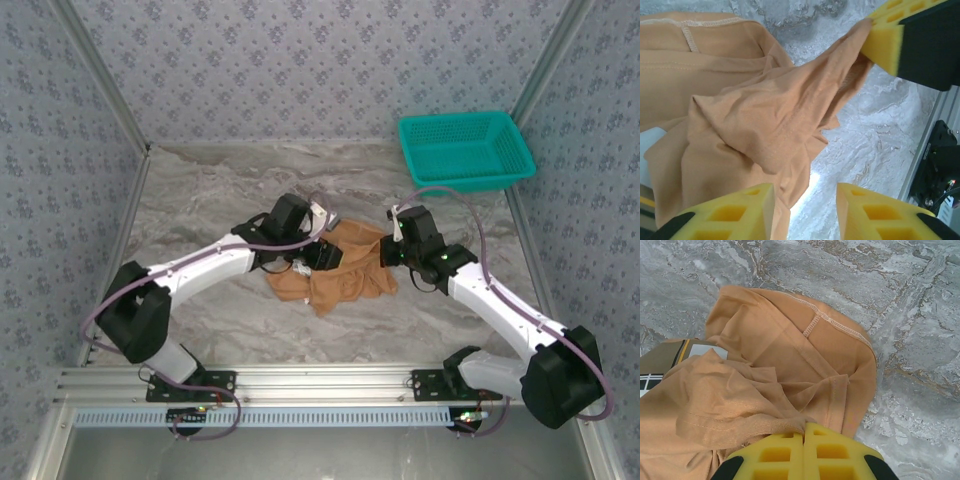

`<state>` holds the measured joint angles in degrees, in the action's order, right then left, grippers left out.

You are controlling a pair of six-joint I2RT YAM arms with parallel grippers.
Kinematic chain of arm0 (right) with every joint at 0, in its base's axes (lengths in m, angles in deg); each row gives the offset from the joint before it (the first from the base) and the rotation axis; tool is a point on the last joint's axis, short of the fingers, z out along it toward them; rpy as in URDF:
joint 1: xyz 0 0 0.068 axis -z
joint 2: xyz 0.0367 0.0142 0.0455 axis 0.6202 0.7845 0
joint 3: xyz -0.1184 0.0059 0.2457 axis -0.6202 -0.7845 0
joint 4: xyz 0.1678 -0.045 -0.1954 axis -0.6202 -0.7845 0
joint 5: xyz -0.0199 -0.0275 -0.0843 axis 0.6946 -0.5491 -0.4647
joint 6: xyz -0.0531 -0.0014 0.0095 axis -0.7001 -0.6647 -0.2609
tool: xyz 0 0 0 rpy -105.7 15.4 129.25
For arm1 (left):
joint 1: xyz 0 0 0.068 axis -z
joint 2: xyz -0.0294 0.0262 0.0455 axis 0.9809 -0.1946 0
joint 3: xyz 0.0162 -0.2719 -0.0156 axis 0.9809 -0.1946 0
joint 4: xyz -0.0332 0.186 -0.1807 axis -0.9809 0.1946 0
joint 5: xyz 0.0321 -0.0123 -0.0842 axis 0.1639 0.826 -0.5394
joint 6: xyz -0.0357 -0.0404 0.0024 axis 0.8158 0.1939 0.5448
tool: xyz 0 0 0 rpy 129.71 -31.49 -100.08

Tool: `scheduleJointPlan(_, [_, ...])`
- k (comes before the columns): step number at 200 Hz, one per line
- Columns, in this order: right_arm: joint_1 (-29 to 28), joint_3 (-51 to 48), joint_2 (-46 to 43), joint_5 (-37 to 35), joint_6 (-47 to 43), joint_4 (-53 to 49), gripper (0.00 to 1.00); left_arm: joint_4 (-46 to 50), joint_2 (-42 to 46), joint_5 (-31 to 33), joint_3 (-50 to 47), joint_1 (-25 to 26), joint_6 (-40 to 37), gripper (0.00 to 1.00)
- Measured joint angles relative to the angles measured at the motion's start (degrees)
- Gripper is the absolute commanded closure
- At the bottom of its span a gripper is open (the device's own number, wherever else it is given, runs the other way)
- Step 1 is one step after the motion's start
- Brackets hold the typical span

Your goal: Fold the inside-out t-shirt

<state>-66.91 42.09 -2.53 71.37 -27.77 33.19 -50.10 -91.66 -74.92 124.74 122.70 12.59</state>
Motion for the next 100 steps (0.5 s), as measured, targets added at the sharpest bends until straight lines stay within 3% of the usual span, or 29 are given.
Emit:
scheduleJointPlan(53, [0.00,0.00,0.42,1.20,0.20,-0.02,1.00,-5.75,3.34,14.64,-6.97,7.67,-19.71,0.57])
scheduleJointPlan(100, [0.00,0.07,0.42,2.27,0.20,0.00,1.00,-12.09,-0.66,22.23,-8.48,8.59,-36.96,0.57])
